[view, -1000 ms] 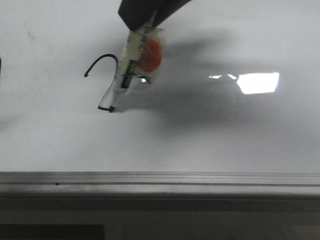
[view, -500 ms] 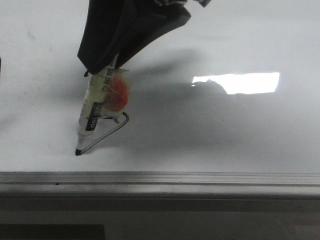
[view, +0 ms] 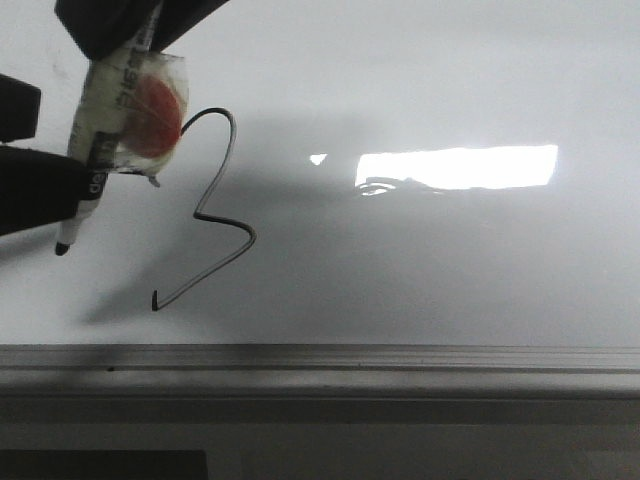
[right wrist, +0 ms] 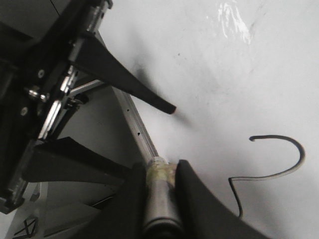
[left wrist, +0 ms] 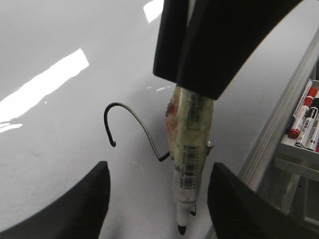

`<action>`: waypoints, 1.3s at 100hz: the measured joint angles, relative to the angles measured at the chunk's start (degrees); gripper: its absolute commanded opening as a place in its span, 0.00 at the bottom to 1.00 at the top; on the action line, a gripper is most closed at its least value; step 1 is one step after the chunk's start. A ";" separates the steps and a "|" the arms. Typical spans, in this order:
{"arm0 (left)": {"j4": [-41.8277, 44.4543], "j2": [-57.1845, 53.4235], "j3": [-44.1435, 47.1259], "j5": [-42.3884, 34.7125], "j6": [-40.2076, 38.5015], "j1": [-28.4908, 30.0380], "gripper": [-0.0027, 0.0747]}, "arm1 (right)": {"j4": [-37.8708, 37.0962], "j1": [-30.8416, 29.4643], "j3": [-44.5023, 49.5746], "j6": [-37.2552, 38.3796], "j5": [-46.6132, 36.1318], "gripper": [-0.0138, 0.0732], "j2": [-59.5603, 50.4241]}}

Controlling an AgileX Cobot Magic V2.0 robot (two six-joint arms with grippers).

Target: Write number 3 on whiteboard

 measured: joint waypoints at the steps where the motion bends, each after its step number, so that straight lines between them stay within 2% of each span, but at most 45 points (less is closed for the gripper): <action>1: 0.00 0.15 0.00 -0.23 0.00 0.00 0.55 | -0.13 0.17 0.00 0.00 0.01 0.08 0.00; 13: 0.00 2.50 0.00 -2.10 0.00 0.00 0.50 | -0.13 1.22 0.00 -0.23 -0.48 0.08 0.00; 20: 0.00 3.32 0.00 -2.90 0.00 0.00 0.41 | -0.13 1.47 0.00 -0.23 -0.78 0.08 0.00; 27: 0.00 3.77 0.00 -3.67 0.00 0.00 0.22 | -0.13 1.47 0.00 -0.23 -1.01 0.08 0.00; 32: 0.11 4.01 0.00 -3.96 0.00 0.00 0.04 | -0.13 1.47 0.00 -0.23 -1.64 0.08 0.00; 34: 0.24 4.03 0.00 -4.10 0.00 0.00 0.01 | -0.13 1.47 0.00 -0.23 -1.86 0.08 0.00; 46: 0.87 4.13 0.00 -4.46 0.08 0.00 0.01 | -0.35 1.47 -0.11 -0.23 -2.53 0.10 0.00; 51: 0.87 4.13 0.00 -4.46 0.08 0.00 0.01 | -0.38 1.47 -0.11 -0.23 -2.53 0.16 0.00; 58: 0.87 4.13 0.00 -4.46 0.08 0.00 0.01 | -0.38 1.47 -0.11 -0.23 -2.53 0.37 0.00; 67: 0.87 4.13 0.00 -4.46 -2.17 0.00 0.01 | -0.38 1.47 -0.11 -0.23 -2.67 0.74 0.00; 73: 0.31 4.13 0.00 -3.91 -5.05 0.00 0.01 | -0.38 1.12 -0.11 -0.23 -2.54 0.87 -0.13; 84: -5.16 4.13 0.00 -2.39 -11.63 0.00 0.01 | -0.47 -1.13 -0.11 -0.23 -2.45 0.88 -1.23; 106: -29.05 4.38 0.00 2.14 -15.79 0.00 0.01 | -0.70 -3.07 -0.11 -0.23 -2.45 0.79 -4.80; 120: -35.86 6.00 0.00 3.27 -15.99 0.00 0.01 | -0.70 -3.07 -0.11 -0.23 -2.45 0.78 -5.21; 130: -37.44 8.08 0.00 3.16 -16.12 0.00 0.01 | -0.70 -3.07 -0.11 -0.23 -2.45 0.78 -5.21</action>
